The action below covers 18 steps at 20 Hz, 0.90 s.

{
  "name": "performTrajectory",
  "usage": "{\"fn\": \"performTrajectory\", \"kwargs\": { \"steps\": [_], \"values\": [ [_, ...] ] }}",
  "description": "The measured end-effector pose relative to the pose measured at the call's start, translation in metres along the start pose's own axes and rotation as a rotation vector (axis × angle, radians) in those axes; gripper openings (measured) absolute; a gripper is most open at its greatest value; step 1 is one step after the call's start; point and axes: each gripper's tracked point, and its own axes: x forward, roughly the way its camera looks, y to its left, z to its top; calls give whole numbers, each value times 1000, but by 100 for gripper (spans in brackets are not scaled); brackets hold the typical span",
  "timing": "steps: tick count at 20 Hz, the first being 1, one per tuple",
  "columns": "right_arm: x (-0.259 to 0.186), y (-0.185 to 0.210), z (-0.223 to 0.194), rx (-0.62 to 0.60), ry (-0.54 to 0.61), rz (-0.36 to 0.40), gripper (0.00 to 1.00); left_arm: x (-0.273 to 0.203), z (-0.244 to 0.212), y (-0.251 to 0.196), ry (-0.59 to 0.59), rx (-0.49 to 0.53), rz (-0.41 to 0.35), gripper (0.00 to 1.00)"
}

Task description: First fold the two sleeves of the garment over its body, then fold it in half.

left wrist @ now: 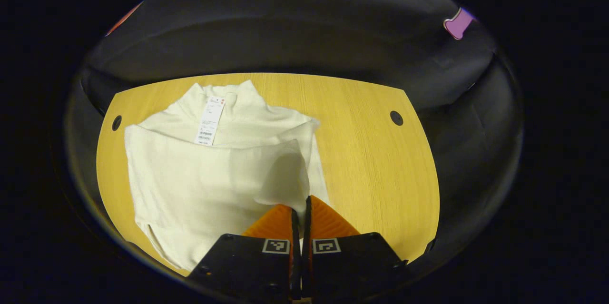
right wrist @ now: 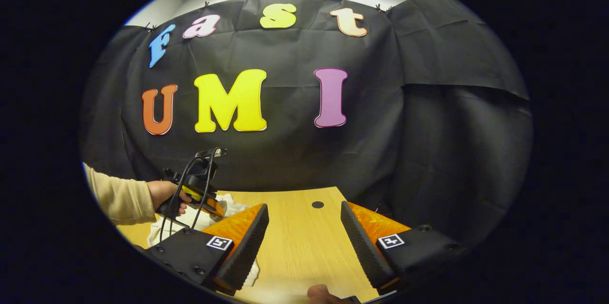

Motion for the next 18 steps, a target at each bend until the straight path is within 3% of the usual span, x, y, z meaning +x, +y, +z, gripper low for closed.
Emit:
{"fn": "performTrajectory", "kwargs": {
  "steps": [4,7,9,12,16,18],
  "values": [
    [1,-4,-7,-17,16,-6,95,11,-5,-25,33,-1,0,6],
    [1,-8,-11,-25,30,-14,95,31,-19,-20,70,-46,-18,11],
    [2,-9,-12,-30,31,-18,95,28,-24,-26,77,-79,-28,24],
    [3,-6,-14,-38,41,-17,95,28,-26,-25,73,-101,-50,72],
    [3,5,-16,-51,46,-6,95,18,-26,-4,28,-89,-11,99],
    [3,12,-16,-57,46,0,95,9,-22,7,-22,-82,3,100]
  ]
}}
